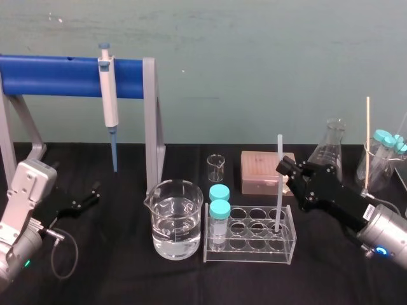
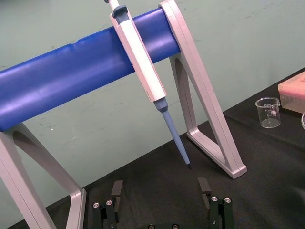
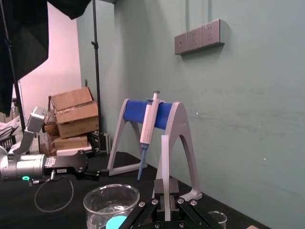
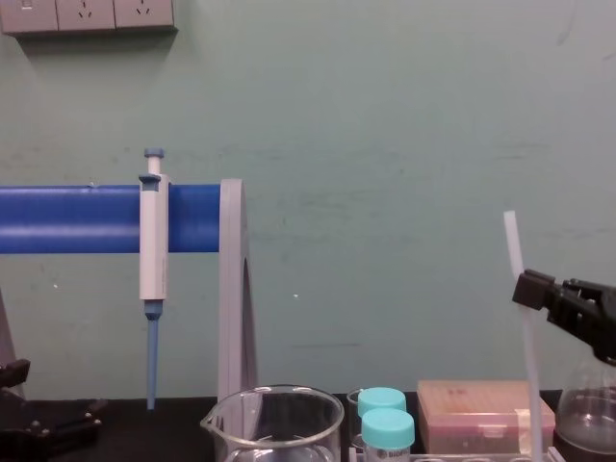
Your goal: Pick up the stirring rod with one hand, then place it down.
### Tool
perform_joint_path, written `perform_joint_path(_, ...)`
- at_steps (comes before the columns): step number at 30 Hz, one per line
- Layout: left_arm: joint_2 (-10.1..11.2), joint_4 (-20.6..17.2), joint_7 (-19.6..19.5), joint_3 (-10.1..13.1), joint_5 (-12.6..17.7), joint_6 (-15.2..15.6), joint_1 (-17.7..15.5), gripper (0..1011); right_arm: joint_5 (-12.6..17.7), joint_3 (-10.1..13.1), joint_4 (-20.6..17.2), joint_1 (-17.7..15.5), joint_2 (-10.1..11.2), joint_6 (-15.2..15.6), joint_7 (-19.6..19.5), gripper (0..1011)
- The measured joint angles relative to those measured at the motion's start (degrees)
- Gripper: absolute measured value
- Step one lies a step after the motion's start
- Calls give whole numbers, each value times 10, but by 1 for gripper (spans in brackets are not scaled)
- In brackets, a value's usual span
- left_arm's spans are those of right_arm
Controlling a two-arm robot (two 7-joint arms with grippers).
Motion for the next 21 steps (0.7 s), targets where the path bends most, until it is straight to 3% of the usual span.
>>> perform_joint_path(21, 0, 0, 0, 0, 0, 0, 0, 1000, -23, -13, 47, 3, -19, 17, -19, 62)
